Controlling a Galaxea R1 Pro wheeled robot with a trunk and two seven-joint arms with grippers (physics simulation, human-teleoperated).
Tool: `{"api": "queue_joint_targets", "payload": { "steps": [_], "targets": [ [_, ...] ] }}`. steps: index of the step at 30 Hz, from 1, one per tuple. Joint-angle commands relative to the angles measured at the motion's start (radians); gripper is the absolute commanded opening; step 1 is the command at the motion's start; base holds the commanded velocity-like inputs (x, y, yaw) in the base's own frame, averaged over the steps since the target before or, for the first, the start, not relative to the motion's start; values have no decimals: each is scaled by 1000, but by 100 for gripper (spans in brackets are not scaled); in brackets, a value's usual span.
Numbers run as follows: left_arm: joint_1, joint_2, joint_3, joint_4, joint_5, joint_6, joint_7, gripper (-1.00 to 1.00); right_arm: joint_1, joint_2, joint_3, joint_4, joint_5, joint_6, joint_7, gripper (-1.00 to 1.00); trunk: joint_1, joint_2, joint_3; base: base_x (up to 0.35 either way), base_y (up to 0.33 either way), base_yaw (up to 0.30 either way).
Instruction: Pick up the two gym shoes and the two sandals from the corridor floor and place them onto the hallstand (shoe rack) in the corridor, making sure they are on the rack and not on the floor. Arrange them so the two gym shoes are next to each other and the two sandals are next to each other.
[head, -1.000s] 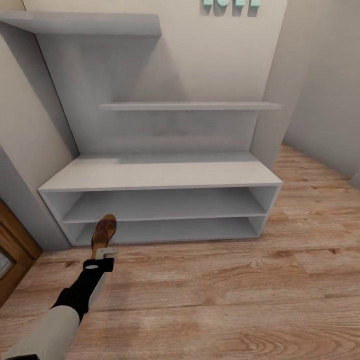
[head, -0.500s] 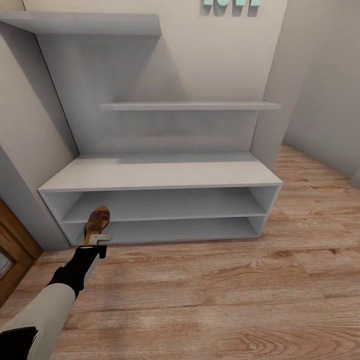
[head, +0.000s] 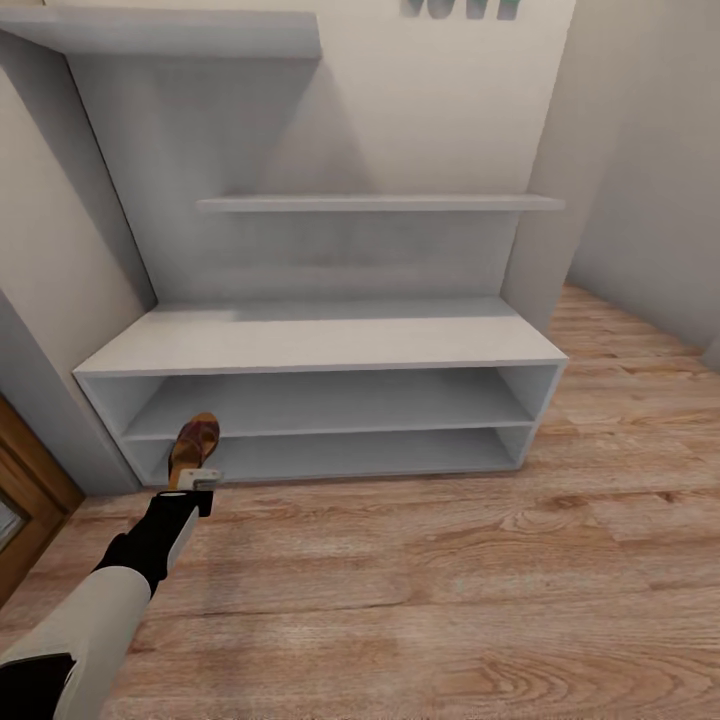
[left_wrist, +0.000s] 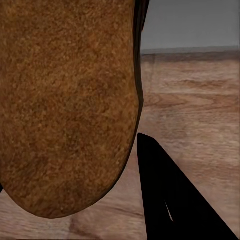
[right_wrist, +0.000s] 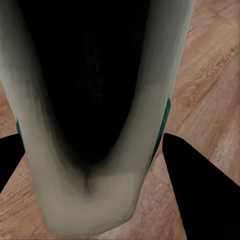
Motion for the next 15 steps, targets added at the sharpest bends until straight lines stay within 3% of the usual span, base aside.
{"api": "queue_joint_targets", "payload": {
  "steps": [1,15],
  "targets": [
    [0,-1,2,-2,-15,8,-5,-100,-1,0,-3,2,-12,-2,9,-100,4,-8,-6,0,0,0],
    [0,-7,1,-2,-16,8,-3,-100,-1,0,-3,1,-8,-3,9,-100,4,-8,-12,0,19,0]
  ]
}}
